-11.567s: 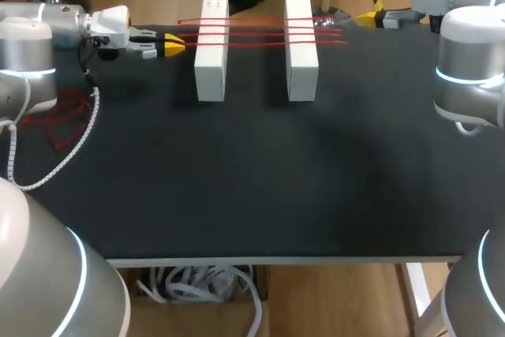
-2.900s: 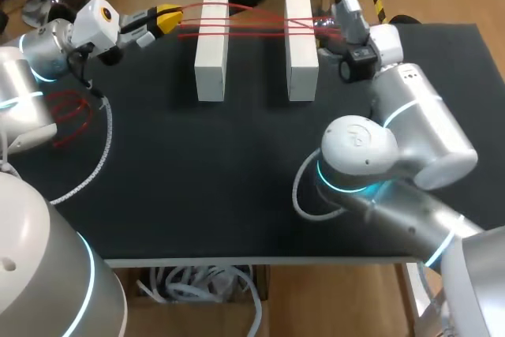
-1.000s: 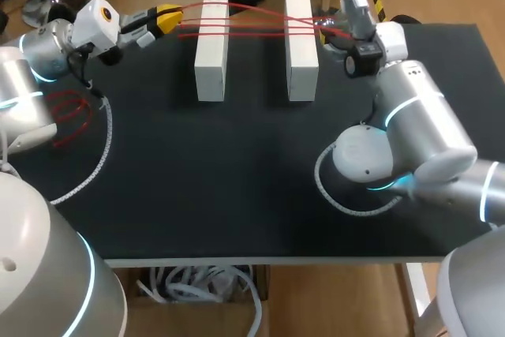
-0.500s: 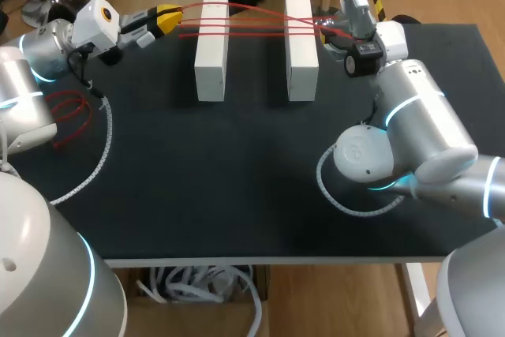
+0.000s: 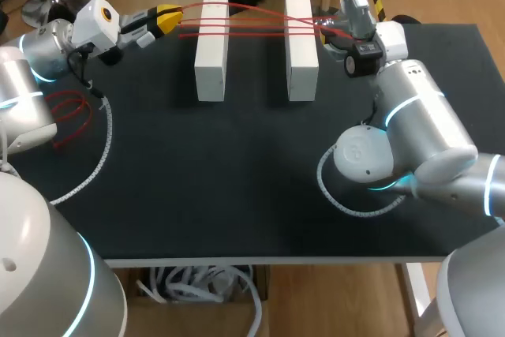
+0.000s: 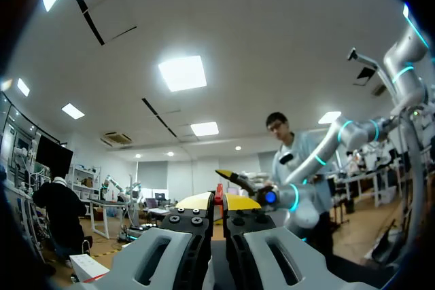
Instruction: Grab the tape and strap the tape.
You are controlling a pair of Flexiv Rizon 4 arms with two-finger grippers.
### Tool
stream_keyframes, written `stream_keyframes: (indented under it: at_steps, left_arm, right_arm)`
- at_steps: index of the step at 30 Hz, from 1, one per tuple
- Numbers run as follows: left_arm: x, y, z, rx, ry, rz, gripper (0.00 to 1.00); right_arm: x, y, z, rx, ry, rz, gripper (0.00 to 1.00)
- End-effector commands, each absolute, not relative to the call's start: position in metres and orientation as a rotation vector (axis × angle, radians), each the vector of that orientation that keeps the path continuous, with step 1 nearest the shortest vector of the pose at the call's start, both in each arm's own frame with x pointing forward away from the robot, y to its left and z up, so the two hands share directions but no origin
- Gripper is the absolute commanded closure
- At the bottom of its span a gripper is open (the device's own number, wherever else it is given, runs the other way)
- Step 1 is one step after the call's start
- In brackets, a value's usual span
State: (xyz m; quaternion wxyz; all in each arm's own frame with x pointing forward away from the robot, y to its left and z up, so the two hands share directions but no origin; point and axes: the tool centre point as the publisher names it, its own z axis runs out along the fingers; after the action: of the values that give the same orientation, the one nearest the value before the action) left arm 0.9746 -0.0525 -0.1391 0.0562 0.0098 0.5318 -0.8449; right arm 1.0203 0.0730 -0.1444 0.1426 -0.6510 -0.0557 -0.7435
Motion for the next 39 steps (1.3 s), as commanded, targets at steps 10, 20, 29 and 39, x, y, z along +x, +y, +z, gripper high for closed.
stream_keyframes:
  at_steps: [10,20,29,39]
  left_arm:
    - [0.975,-0.053,-0.140,0.033,1.610,-2.565,1.00]
    - [0.975,-0.053,-0.140,0.033,1.610,-2.565,1.00]
    - [0.975,-0.053,-0.140,0.033,1.610,-2.565,1.00]
    - [0.975,-0.053,-0.140,0.033,1.610,-2.565,1.00]
  right_arm:
    - [1.010,0.082,-0.145,-1.913,0.184,-2.238,0.00]
    - [1.009,0.086,-0.149,-1.934,0.413,-2.310,0.00]
    - [1.016,0.082,-0.145,-1.923,0.600,-2.369,0.00]
    - [1.014,0.075,-0.143,-1.940,0.735,-2.347,0.00]
